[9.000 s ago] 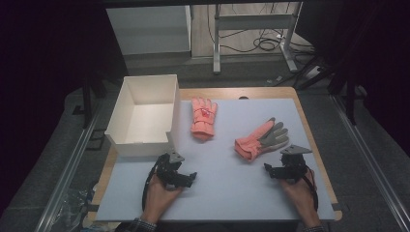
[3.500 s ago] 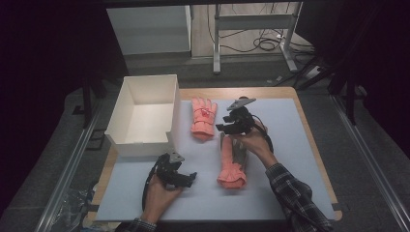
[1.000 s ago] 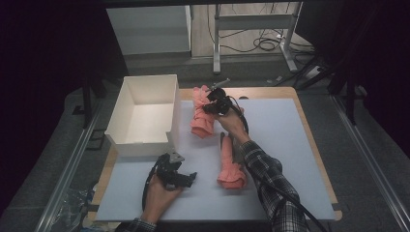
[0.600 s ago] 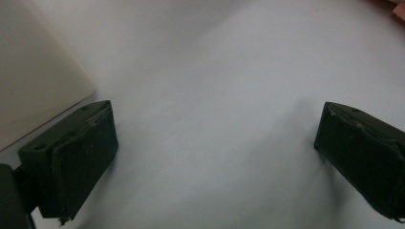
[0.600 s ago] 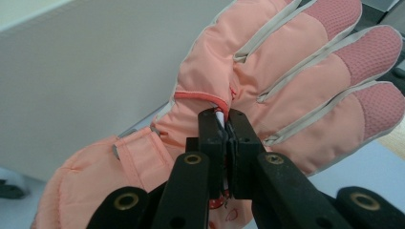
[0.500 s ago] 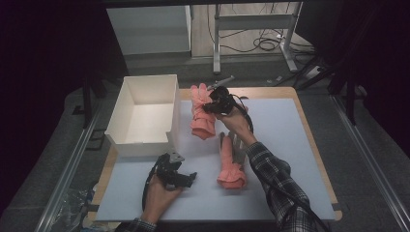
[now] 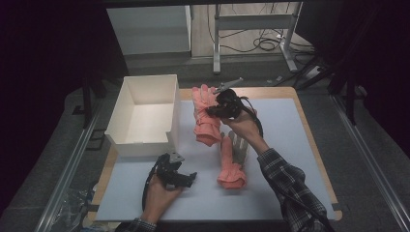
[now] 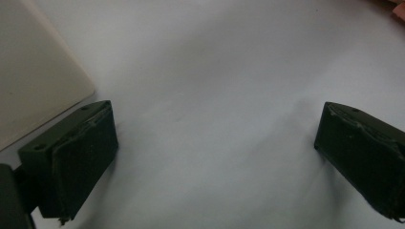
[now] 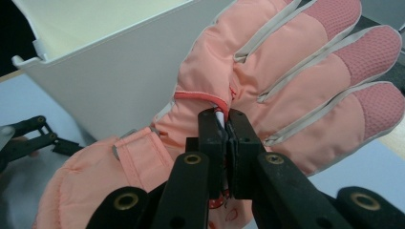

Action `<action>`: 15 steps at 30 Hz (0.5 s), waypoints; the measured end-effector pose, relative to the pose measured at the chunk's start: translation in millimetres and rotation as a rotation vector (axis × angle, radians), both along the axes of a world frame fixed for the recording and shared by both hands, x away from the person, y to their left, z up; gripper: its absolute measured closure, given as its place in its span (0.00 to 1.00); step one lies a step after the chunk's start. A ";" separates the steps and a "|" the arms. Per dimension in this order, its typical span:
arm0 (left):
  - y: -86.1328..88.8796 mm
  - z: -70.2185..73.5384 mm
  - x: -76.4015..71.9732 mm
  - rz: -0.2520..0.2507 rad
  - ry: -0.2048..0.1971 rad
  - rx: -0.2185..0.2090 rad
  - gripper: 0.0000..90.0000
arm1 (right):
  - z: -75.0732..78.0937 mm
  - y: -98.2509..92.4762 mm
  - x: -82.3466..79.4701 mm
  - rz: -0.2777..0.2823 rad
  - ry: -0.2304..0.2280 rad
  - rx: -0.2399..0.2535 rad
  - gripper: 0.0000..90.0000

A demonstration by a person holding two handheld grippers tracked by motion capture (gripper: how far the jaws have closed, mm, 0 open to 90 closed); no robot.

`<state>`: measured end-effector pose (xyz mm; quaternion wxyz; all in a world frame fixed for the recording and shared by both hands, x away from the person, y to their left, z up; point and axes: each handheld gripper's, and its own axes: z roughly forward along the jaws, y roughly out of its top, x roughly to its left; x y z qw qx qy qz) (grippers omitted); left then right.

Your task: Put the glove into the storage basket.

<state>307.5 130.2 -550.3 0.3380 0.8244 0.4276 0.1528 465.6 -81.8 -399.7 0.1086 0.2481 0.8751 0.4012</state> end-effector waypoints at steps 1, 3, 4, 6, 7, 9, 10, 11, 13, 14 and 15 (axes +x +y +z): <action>-0.1 -0.1 0.0 0.001 -0.001 0.000 0.01 | 0.9 -1.9 -2.6 -0.003 0.001 -0.002 0.96; -0.1 -0.1 0.0 0.001 0.000 0.000 0.01 | 2.5 -6.7 -8.4 -0.008 -0.002 -0.011 0.96; -0.1 -0.1 0.0 0.002 -0.001 0.000 0.01 | 3.0 -8.4 -10.1 -0.005 -0.006 -0.014 0.96; -0.1 0.0 0.0 0.001 0.000 0.001 0.01 | 5.1 -15.8 -18.5 -0.010 -0.009 -0.014 0.95; -0.1 0.0 0.0 0.001 0.000 0.001 0.01 | 5.1 -15.8 -18.5 -0.010 -0.009 -0.014 0.95; -0.1 0.0 -0.1 0.001 0.000 0.000 0.01 | 6.3 -21.3 -23.9 -0.016 -0.009 -0.020 0.95; -0.1 0.0 -0.1 0.002 0.000 0.000 0.01 | 6.8 -26.7 -29.4 -0.018 -0.008 -0.019 0.96; -0.1 0.0 -0.1 0.002 0.000 0.000 0.01 | 6.8 -26.7 -29.4 -0.018 -0.008 -0.019 0.96; -0.1 0.1 -0.1 0.001 0.000 0.000 0.01 | 6.6 -32.4 -34.8 -0.024 -0.006 -0.023 0.96; -0.2 0.1 -0.1 0.002 0.000 0.000 0.01 | 6.4 -35.2 -37.5 -0.029 -0.003 -0.025 0.96; -0.2 0.0 -0.1 0.002 0.000 0.000 0.01 | 5.6 -38.0 -40.0 -0.029 -0.002 -0.026 0.95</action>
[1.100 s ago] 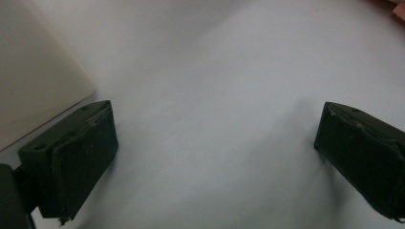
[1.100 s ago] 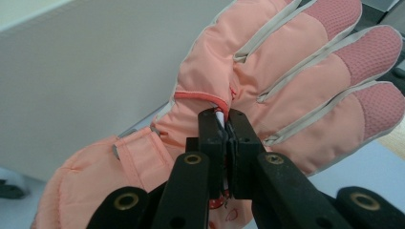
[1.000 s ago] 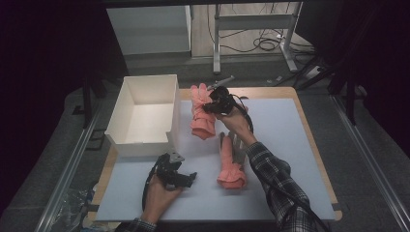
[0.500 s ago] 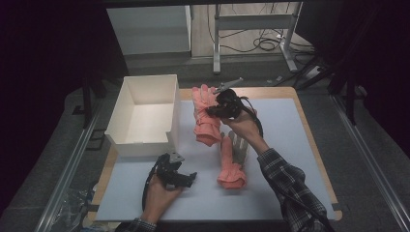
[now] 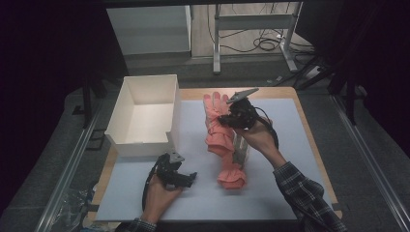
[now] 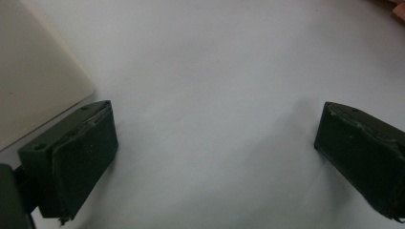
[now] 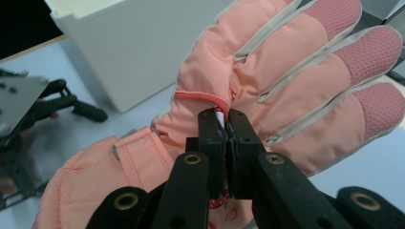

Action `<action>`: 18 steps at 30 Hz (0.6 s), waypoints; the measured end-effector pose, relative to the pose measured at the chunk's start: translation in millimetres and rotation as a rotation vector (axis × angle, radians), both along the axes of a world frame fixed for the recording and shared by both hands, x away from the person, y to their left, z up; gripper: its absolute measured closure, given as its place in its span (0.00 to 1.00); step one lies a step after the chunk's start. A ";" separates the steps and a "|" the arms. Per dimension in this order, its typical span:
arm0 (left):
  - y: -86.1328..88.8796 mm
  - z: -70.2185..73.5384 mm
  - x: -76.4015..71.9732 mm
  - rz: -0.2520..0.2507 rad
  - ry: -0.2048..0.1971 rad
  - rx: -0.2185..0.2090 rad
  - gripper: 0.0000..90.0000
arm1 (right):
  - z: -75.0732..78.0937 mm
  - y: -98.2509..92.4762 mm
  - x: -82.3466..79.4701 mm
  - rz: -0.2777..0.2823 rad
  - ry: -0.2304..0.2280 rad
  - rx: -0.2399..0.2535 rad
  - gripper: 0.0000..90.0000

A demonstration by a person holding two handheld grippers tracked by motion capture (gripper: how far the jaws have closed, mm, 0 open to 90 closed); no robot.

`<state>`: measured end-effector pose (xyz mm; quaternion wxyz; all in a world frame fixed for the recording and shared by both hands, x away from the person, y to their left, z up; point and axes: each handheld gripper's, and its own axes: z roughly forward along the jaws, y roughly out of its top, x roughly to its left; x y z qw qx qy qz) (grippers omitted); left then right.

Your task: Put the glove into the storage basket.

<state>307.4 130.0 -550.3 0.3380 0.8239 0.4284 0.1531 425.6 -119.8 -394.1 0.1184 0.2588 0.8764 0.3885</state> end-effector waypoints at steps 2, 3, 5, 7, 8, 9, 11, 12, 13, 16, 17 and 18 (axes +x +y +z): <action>0.0 0.0 0.0 0.000 0.000 0.000 0.01 | -1.4 -5.9 -5.6 -0.003 0.006 -0.004 0.95; 0.0 0.0 0.0 0.000 0.000 0.000 0.01 | -2.3 -8.7 -8.5 -0.008 0.008 -0.005 0.96; 0.0 0.0 0.0 0.000 0.000 0.001 0.01 | -4.8 -18.1 -17.3 -0.013 0.018 -0.004 0.96; 0.0 0.0 0.0 0.000 0.000 0.001 0.01 | -5.5 -21.1 -20.7 -0.017 0.022 -0.003 0.95; 0.0 0.0 0.0 0.000 0.000 0.000 0.01 | -6.2 -24.2 -24.0 -0.019 0.023 -0.004 0.96; 0.0 0.0 0.0 0.000 0.000 0.000 0.01 | -6.8 -27.9 -28.0 -0.021 0.025 -0.004 0.96; 0.0 0.0 -0.1 0.000 0.000 0.000 0.01 | -7.9 -32.9 -34.2 -0.026 0.031 0.000 0.95; 0.0 0.1 0.0 0.000 0.001 0.000 0.01 | -9.0 -36.2 -38.7 -0.031 0.034 0.001 0.95; 0.0 0.1 0.0 0.000 0.001 0.000 0.01 | -9.7 -37.9 -41.3 -0.032 0.034 0.000 0.95; -0.1 0.1 -0.1 0.000 0.001 -0.001 0.01 | -12.7 -44.6 -51.6 -0.038 0.040 0.001 0.95; -0.1 0.1 -0.1 0.000 0.001 -0.001 0.01 | -15.6 -48.6 -57.1 -0.043 0.046 0.004 0.95; -0.1 0.1 -0.1 0.000 0.001 -0.001 0.01 | -15.6 -48.6 -57.1 -0.043 0.046 0.004 0.95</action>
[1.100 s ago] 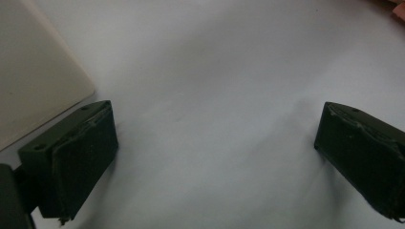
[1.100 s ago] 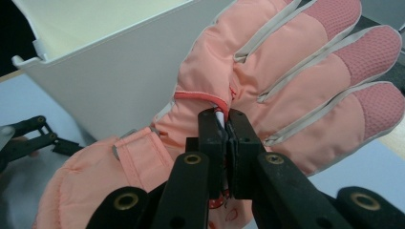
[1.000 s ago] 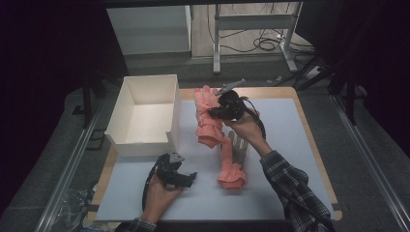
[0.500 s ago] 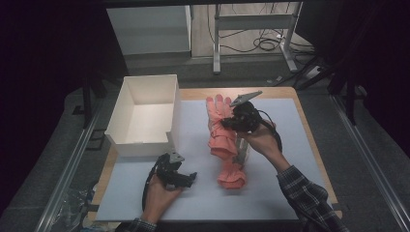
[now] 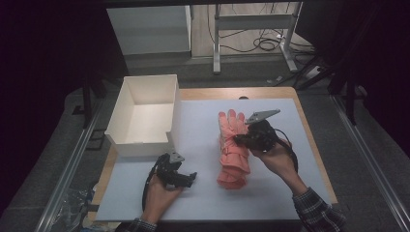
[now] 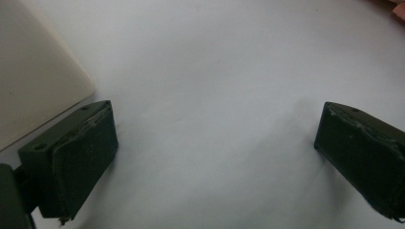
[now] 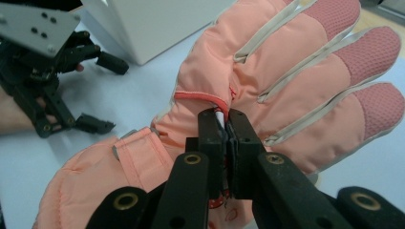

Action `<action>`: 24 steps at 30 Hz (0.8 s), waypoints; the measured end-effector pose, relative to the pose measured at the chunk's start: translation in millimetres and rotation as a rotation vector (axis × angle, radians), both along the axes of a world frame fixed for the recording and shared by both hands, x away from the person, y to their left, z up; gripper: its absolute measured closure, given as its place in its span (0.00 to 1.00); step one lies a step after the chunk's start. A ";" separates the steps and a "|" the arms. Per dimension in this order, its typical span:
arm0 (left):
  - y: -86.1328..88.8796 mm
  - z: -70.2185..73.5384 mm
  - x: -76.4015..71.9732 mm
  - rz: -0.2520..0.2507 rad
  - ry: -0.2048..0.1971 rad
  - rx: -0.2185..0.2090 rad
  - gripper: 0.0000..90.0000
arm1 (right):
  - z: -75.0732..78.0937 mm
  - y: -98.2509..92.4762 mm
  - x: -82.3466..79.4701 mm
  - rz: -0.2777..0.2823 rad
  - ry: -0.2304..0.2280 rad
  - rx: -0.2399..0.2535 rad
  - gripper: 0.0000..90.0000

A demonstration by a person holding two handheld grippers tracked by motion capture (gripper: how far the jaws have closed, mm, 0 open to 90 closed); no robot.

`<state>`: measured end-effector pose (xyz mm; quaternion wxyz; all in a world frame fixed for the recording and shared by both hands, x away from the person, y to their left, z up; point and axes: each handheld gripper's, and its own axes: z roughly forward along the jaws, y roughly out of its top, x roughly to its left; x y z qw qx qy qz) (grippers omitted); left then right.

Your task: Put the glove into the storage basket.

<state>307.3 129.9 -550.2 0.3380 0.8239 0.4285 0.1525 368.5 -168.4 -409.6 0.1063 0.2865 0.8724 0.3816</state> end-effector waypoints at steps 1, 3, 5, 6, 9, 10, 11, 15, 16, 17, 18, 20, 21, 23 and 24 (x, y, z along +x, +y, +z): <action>0.0 0.0 0.0 0.000 0.000 0.000 0.01 | -2.1 -1.8 -2.2 -0.002 0.005 0.002 0.95; 0.0 0.0 0.0 0.000 0.000 0.000 0.01 | -7.3 -5.0 -5.3 -0.008 0.016 0.002 0.95; 0.0 0.0 0.0 0.000 0.000 0.000 0.01 | -17.8 -7.5 -7.0 -0.018 0.037 0.006 0.95; 0.0 -0.1 0.0 0.001 0.000 0.000 0.01 | -17.8 -7.5 -7.0 -0.018 0.037 0.006 0.95; -0.1 -0.1 0.0 0.001 0.000 -0.001 0.01 | -34.0 -8.9 -5.1 -0.031 0.070 0.021 0.95; -0.1 -0.1 0.0 0.001 -0.001 -0.001 0.01 | -34.0 -8.9 -5.1 -0.031 0.070 0.021 0.95; -0.1 -0.1 0.0 0.001 -0.001 0.000 0.01 | -37.2 -9.4 -4.5 -0.035 0.078 0.030 0.95; -0.1 -0.1 0.0 0.001 -0.001 -0.001 0.01 | -47.3 -8.1 -3.9 -0.043 0.085 0.032 0.94; -0.1 -0.2 0.0 0.001 -0.001 -0.001 0.01 | -49.7 -7.0 -4.4 -0.045 0.078 0.022 0.93; -0.1 -0.2 -0.1 0.001 -0.001 -0.001 0.01 | -52.8 -5.6 -5.1 -0.051 0.072 0.018 0.93; -0.1 -0.2 -0.1 0.001 -0.001 -0.001 0.01 | -55.2 -4.8 -5.4 -0.054 0.070 0.014 0.92; -0.1 -0.2 -0.1 0.001 -0.001 -0.001 0.01 | -59.2 -3.3 -5.9 -0.058 0.071 0.002 0.91; -0.4 -0.4 -0.1 0.004 -0.003 -0.005 0.01 | -61.5 -2.5 -5.9 -0.059 0.066 -0.001 0.90; -0.3 -0.3 -0.1 0.003 -0.002 -0.003 0.01 | -64.1 -2.3 -6.0 -0.062 0.065 -0.002 0.89; -0.3 -0.3 -0.1 0.003 -0.002 -0.003 0.01 | -64.4 -2.6 -6.3 -0.063 0.061 0.001 0.88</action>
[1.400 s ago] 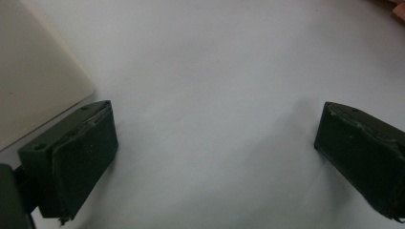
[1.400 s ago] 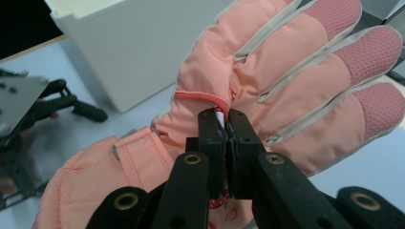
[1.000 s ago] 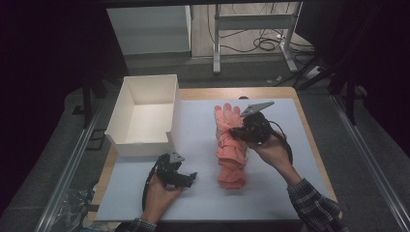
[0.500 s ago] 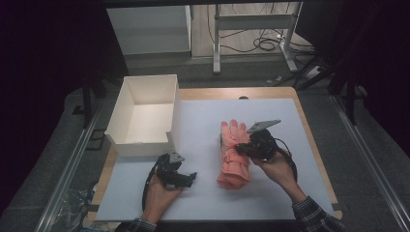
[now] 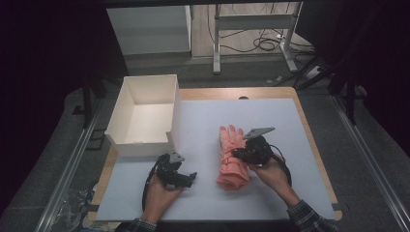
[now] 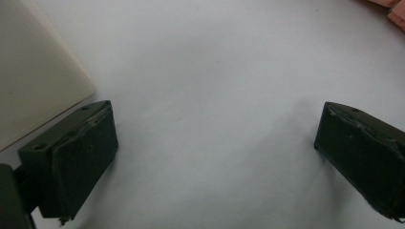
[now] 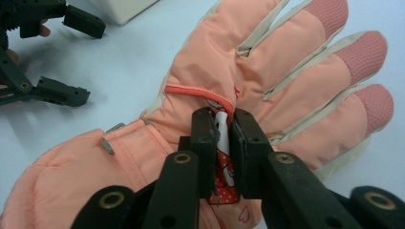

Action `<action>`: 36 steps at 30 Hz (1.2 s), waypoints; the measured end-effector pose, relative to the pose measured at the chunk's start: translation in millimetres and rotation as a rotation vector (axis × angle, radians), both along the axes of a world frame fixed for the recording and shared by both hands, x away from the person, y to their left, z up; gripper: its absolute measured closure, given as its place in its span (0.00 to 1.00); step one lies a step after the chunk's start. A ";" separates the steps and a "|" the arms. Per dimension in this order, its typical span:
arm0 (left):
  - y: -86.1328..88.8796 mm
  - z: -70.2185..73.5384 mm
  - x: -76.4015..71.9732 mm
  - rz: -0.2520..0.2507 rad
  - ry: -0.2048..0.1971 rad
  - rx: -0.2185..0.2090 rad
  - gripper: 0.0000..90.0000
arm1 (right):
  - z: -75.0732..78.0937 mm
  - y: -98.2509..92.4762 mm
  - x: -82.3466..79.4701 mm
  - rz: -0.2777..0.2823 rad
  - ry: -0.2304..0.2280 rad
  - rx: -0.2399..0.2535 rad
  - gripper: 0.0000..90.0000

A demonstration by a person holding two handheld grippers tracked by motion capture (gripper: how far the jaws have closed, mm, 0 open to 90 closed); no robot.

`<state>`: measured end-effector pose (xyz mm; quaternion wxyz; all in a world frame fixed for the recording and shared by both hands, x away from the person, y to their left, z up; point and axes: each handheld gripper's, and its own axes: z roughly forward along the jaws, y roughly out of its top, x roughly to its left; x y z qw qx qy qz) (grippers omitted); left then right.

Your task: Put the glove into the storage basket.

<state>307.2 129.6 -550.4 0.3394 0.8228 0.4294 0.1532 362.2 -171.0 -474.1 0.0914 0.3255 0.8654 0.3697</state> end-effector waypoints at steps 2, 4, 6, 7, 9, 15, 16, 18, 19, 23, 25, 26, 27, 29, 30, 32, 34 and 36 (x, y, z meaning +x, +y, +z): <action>0.0 0.0 0.0 0.000 0.000 0.000 0.01 | 0.3 -0.5 -0.6 0.000 -0.010 -0.005 0.83; 0.0 0.0 0.0 0.000 0.001 0.000 0.01 | 1.2 -0.7 -1.8 -0.002 -0.022 -0.005 0.77; 0.0 0.0 0.0 0.000 0.000 -0.001 0.01 | 4.1 -1.2 -2.7 -0.009 -0.031 -0.001 0.71; -0.2 -0.1 0.0 0.002 0.000 -0.003 0.01 | 5.8 -1.7 -2.8 -0.008 -0.040 -0.004 0.68; 0.2 0.1 0.0 -0.002 0.001 0.002 0.01 | 11.8 -2.6 -4.2 -0.014 -0.063 0.000 0.64; 0.2 0.3 0.0 -0.003 0.002 0.002 0.01 | 25.4 -10.0 -8.2 -0.017 -0.109 0.019 0.60; 0.2 0.3 0.0 -0.003 0.003 0.002 0.01 | 28.8 -13.9 -9.3 -0.023 -0.120 0.026 0.60; 0.2 0.3 0.0 -0.003 0.003 0.002 0.01 | 31.9 -19.1 -10.3 -0.029 -0.128 0.032 0.60; 0.2 0.3 0.0 -0.002 0.002 0.002 0.01 | 33.5 -24.6 -11.2 -0.033 -0.131 0.034 0.60; 0.2 0.2 0.0 -0.003 0.002 0.002 0.01 | 31.2 -37.4 -12.9 -0.051 -0.125 0.040 0.60; -0.1 0.0 -0.1 0.001 0.001 -0.002 0.01 | 29.6 -40.5 -13.5 -0.055 -0.115 0.040 0.60; -0.1 0.0 0.0 0.000 0.001 -0.002 0.01 | 27.4 -43.5 -13.9 -0.056 -0.112 0.037 0.60; 0.2 0.3 -0.1 -0.003 0.004 0.002 0.01 | 22.4 -49.0 -16.0 -0.065 -0.113 0.035 0.58; 0.2 0.3 -0.1 -0.003 0.004 0.003 0.01 | 19.8 -51.6 -17.2 -0.071 -0.112 0.029 0.58; 0.1 0.2 -0.2 -0.001 0.003 0.001 0.01 | 16.8 -54.2 -18.2 -0.077 -0.112 0.031 0.58; 0.0 0.1 -0.2 0.000 0.002 0.000 0.01 | 11.2 -59.3 -20.6 -0.082 -0.105 0.036 0.58; 0.3 0.3 -0.1 -0.003 0.003 0.004 0.01 | 4.4 -64.2 -23.8 -0.090 -0.094 0.037 0.60; 0.3 0.3 -0.1 -0.003 0.003 0.004 0.01 | -1.3 -67.6 -26.9 -0.087 -0.084 0.043 0.64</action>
